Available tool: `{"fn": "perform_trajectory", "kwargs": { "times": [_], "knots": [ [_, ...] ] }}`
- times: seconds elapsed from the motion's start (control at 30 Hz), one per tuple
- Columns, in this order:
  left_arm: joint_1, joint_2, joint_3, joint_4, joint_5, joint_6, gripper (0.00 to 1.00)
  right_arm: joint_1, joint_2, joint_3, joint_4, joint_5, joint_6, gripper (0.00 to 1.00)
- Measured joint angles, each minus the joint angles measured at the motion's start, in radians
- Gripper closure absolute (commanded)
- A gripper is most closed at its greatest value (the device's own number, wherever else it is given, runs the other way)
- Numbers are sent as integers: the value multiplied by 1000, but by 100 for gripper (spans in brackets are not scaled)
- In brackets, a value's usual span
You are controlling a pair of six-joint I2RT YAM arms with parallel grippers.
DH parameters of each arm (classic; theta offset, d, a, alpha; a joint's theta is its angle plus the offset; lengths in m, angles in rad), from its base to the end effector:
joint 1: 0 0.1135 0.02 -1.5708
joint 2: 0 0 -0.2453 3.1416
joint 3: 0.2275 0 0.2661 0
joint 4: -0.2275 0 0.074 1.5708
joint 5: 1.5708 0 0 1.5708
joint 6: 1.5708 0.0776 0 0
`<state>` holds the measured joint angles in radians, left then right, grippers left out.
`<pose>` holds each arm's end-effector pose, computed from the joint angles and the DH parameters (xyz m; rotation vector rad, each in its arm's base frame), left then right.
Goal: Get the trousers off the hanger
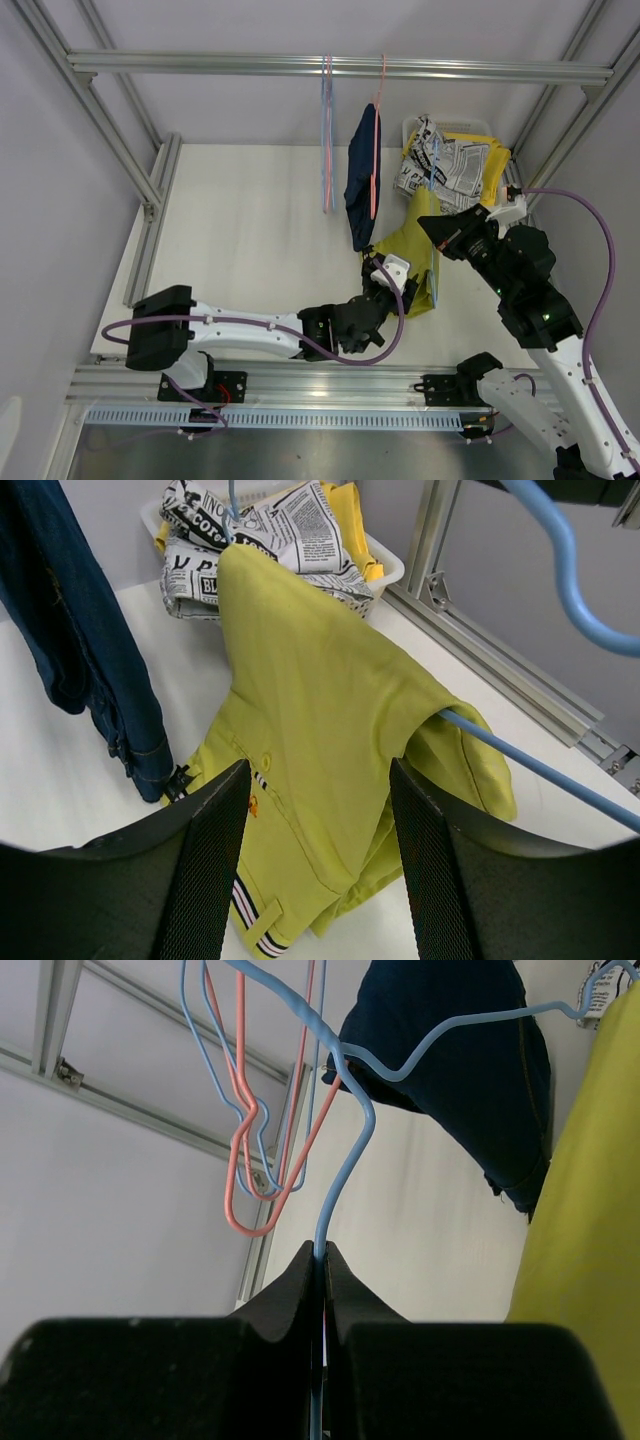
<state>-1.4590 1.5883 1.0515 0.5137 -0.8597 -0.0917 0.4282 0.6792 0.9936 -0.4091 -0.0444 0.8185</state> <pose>0.1033 -0.3933 0.2749 0.4179 1.5554 -0.5241 0.1878 0.0895 0.3905 0.3066 1.7341 0.9665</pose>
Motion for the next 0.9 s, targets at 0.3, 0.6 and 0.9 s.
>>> {"fn": "perform_trajectory", "kwargs": {
  "times": [0.3, 0.6, 0.9],
  "knots": [
    [2, 38, 23, 1, 26, -35, 38, 0, -5, -6, 1, -1, 2, 100],
    [18, 92, 66, -3, 54, -76, 39, 0, -20, -10, 1, -1, 2, 100],
    [49, 114, 76, -13, 59, -92, 41, 0, -29, -14, 0, -5, 2, 100]
  ]
}}
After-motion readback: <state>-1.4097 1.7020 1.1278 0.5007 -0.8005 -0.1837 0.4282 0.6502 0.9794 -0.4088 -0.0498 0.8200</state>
